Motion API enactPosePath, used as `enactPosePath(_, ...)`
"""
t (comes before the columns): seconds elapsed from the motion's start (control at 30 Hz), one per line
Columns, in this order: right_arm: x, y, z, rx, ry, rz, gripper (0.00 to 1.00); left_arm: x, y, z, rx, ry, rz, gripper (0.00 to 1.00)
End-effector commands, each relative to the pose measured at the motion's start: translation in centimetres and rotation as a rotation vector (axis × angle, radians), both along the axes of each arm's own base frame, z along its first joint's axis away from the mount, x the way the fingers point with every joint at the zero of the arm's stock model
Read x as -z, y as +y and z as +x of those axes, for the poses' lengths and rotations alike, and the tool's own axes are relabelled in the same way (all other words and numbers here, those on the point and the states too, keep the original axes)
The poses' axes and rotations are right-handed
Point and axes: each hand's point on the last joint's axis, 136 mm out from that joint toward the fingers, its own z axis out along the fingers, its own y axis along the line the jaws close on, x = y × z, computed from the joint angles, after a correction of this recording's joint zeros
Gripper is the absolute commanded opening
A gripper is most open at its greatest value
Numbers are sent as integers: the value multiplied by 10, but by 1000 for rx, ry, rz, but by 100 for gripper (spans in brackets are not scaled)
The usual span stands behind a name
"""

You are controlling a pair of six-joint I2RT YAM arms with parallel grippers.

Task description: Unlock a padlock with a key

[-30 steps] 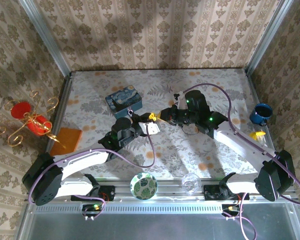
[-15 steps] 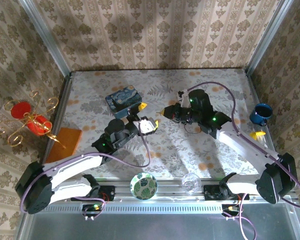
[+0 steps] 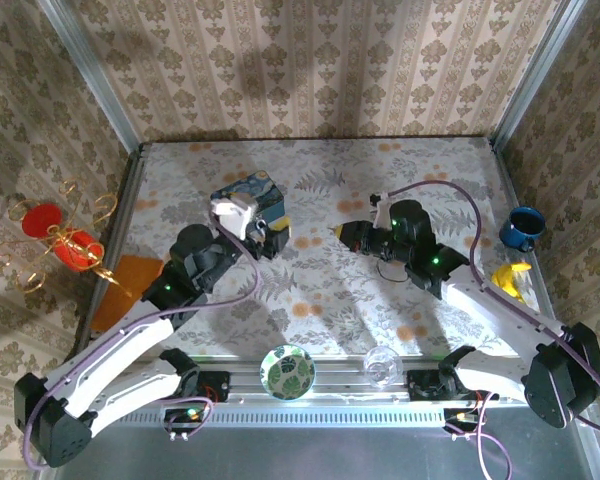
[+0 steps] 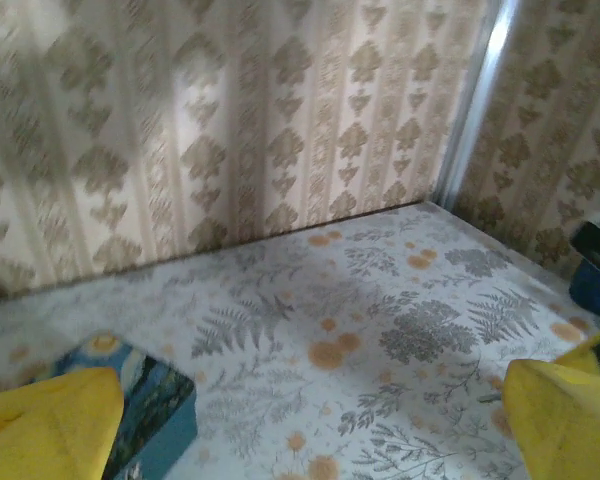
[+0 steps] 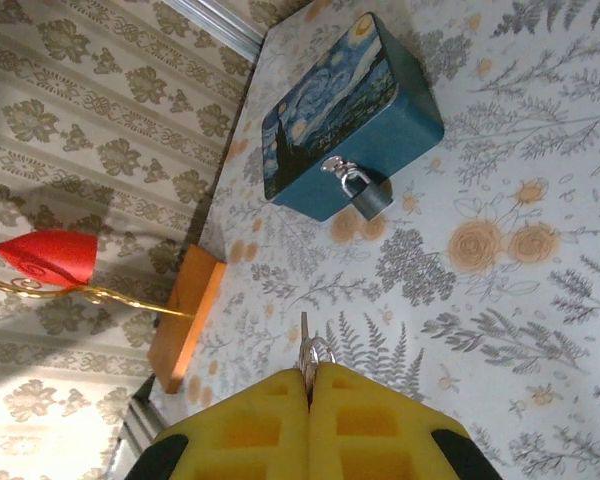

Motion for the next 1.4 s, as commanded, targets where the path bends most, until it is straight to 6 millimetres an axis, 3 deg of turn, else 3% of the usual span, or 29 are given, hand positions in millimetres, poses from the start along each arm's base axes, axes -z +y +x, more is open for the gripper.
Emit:
enactPosePath(0.0,-25,-7,7,32,-170,3,0,10,11,3,-9,245,-250,95)
enactPosePath(0.1,-23,-13,4,41,-214,-13,0,18,14,8,-4,329,-319,94)
enactPosePath(0.3,-21,-25,-3,66,-296,-42,0,42,9,14,-38,482,-286,100)
enactPosePath(0.43,-22,-30,-9,76,-344,-46,0,35,0,11,16,462,-297,100)
enactPosePath(0.67,-28,-23,-19,11,-386,-2,0,-4,-39,-9,322,332,-382,97)
enactPosePath(1.0,-58,3,-36,-155,-480,132,0,-4,-93,-35,557,349,-297,83)
enactPosePath(1.23,-74,9,-37,-179,-501,198,0,-8,-104,-39,621,340,-328,71)
enactPosePath(1.37,-89,18,-41,-235,-510,278,0,-12,-108,-47,684,326,-325,69)
